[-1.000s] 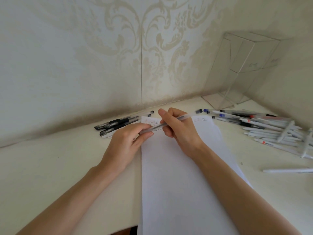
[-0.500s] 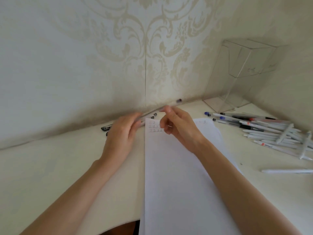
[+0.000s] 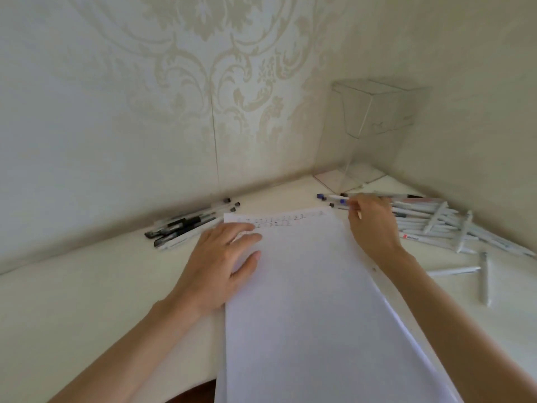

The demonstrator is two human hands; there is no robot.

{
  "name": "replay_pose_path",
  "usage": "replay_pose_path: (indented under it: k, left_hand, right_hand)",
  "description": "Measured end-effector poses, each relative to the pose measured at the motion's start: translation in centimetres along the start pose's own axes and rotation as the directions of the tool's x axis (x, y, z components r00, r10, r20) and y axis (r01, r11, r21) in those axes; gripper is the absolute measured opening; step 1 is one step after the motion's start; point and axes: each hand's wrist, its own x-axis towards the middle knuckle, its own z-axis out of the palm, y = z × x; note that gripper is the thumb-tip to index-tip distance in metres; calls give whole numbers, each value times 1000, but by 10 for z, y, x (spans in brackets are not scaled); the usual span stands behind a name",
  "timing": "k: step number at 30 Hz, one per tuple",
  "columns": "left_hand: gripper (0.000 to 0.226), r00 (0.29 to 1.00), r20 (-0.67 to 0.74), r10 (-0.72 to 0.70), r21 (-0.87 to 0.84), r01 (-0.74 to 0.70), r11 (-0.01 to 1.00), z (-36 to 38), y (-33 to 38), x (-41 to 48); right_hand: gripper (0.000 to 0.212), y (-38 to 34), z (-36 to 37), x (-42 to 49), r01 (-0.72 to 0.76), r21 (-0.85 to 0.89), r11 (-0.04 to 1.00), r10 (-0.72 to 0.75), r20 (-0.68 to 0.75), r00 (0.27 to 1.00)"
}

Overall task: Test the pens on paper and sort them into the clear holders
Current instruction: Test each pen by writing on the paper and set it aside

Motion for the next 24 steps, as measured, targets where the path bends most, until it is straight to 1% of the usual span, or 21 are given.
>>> replay_pose_path:
  k: [1,3,6,8,10,12,14,15,16,17,18,19,20,21,22,23,24]
  left_hand:
    - [38,998,67,13,-11,-12,1000,5,2,-2]
    - [43,990,141,10,-18,-7,1000,10,0,-3]
    - [45,988,155,-15,-31,20,999,11,-2,-2]
    - [44,988,155,-16,-32,21,999,11,-1,-3]
    - [44,987,158,-20,-37,26,999,10,0,-3]
    - [44,986,164,-22,-40,29,999,9,0,-3]
    - [44,985,173,-22,-45,31,999,9,0,-3]
    - [44,984,174,-22,-47,30,998,9,0,-3]
    - [45,985,172,-23,-49,32,998,9,0,-3]
    - [47,986,162,-28,-50,37,998,8,1,-3]
    - [48,989,141,-40,-51,48,998,7,2,-2]
    - [50,993,108,-56,-55,62,997,5,4,0]
    - [51,995,68,-74,-61,78,995,3,6,1]
    - [52,995,29,-92,-66,93,993,1,8,1]
    - [53,994,0,-113,-72,113,991,-1,10,1]
    - [55,990,-15,-139,-78,138,987,-3,11,1]
    - [57,987,-19,-163,-84,161,983,-4,11,1]
  right_hand:
    - [24,14,1,3,5,-80,997,-6,-18,1000]
    - [27,31,0,10,-8,-190,982,12,20,1000]
    - [30,42,2,19,65,-300,952,-34,108,994]
    - [27,44,7,25,104,-329,939,-74,104,992]
    - [19,41,11,29,128,-317,940,-116,58,992]
    - [7,40,13,29,186,-320,929,-200,-14,980]
    - [15,39,12,27,260,-321,911,-308,-108,945]
    - [16,37,12,26,304,-294,906,-360,-156,920]
    - [13,30,9,23,349,-263,899,-404,-195,894]
    - [7,22,6,21,406,-230,884,-457,-245,855]
    - [6,10,-1,17,444,-173,879,-477,-295,828]
    - [11,-6,-7,11,467,-62,882,-459,-336,823]
    - [11,-25,-17,1,455,116,883,-393,-348,851]
    - [9,-45,-25,-9,397,332,856,-299,-307,903]
    - [10,-61,-29,-17,292,515,806,-213,-208,955]
    - [13,-76,-31,-24,170,645,745,-158,-77,984]
    - [13,-86,-29,-30,69,735,674,-141,36,989]
